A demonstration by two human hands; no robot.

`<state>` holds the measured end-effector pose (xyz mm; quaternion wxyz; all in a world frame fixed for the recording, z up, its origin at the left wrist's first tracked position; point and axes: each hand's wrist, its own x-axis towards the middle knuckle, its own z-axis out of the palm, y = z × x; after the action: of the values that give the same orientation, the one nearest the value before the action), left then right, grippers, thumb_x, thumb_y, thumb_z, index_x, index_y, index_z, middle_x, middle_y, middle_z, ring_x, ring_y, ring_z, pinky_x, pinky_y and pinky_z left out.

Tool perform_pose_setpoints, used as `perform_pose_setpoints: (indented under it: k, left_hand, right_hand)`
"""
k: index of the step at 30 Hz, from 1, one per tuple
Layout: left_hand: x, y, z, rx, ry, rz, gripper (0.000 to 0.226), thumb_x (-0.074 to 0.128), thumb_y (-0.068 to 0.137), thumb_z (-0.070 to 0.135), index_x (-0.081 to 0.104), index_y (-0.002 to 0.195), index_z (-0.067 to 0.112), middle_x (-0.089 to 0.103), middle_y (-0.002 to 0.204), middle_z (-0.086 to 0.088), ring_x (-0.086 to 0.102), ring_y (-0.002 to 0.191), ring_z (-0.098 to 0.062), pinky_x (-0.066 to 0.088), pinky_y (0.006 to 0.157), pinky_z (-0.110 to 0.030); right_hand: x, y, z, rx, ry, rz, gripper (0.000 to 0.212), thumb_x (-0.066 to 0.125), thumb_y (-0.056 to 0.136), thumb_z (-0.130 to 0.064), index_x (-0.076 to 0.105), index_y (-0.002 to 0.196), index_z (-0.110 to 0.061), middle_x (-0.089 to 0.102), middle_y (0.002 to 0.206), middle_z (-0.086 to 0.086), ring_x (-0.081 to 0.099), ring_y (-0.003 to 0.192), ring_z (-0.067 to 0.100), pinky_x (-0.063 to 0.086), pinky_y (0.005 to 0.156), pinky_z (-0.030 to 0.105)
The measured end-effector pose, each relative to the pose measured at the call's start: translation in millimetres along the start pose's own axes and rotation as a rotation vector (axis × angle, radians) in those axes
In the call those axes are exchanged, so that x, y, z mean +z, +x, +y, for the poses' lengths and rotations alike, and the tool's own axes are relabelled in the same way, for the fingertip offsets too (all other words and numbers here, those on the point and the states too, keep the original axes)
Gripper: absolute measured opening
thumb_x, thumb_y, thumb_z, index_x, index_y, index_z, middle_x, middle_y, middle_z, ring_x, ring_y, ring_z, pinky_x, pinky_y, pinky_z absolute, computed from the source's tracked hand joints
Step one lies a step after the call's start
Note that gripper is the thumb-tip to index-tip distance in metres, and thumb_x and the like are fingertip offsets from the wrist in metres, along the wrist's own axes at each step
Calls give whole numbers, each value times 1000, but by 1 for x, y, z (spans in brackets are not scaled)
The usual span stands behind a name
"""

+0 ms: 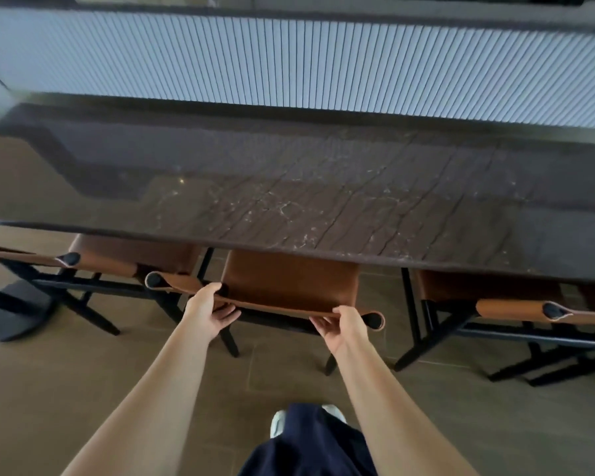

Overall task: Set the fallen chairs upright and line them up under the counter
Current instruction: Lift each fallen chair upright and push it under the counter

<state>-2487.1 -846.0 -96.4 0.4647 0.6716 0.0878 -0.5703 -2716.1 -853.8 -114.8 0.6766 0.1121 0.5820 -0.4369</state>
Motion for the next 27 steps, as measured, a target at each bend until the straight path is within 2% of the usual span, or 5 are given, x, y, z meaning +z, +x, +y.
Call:
perform_pose_setpoints:
  k: [3,9,13,18,27]
  left_hand:
    - [5,8,4,1,11,23,25,57,96,15,48,119,11,45,123,-15,51,120,-38,53,83,-52]
    - [28,11,-22,17,-29,36,34,47,97,-2,47,131,4,50,125,-20,56,113,-35,56,78,-51]
    - [51,0,-47,24,-61,15,32,47,95,-6,48,126,4,50,122,-19,55,113,-34,56,76,-47]
    - [76,-4,-70,25,-87,-64,31,49,95,-6,48,125,3,54,96,-14,55,95,-26,55,81,-47]
    - [119,6,-77,48,-170,-48,21,50,95,-6,47,109,9,53,93,-12,57,83,-22,54,86,-49]
  right_hand:
    - [-8,2,1,-56,-1,-13,37,39,94,12,48,127,0,57,116,26,61,91,39,52,80,55]
    - [-34,5,-31,-146,43,28,30,39,91,17,48,115,2,55,115,28,59,97,41,52,78,55]
    - [-57,9,-58,-190,38,56,30,40,91,17,47,116,2,53,111,27,59,92,41,52,78,55]
    - [-79,19,-90,-195,18,33,18,43,93,14,49,97,-3,54,104,26,60,91,42,52,79,55]
    - [-80,45,-136,-143,23,-39,14,45,95,9,51,101,-2,59,102,29,62,93,41,54,68,51]
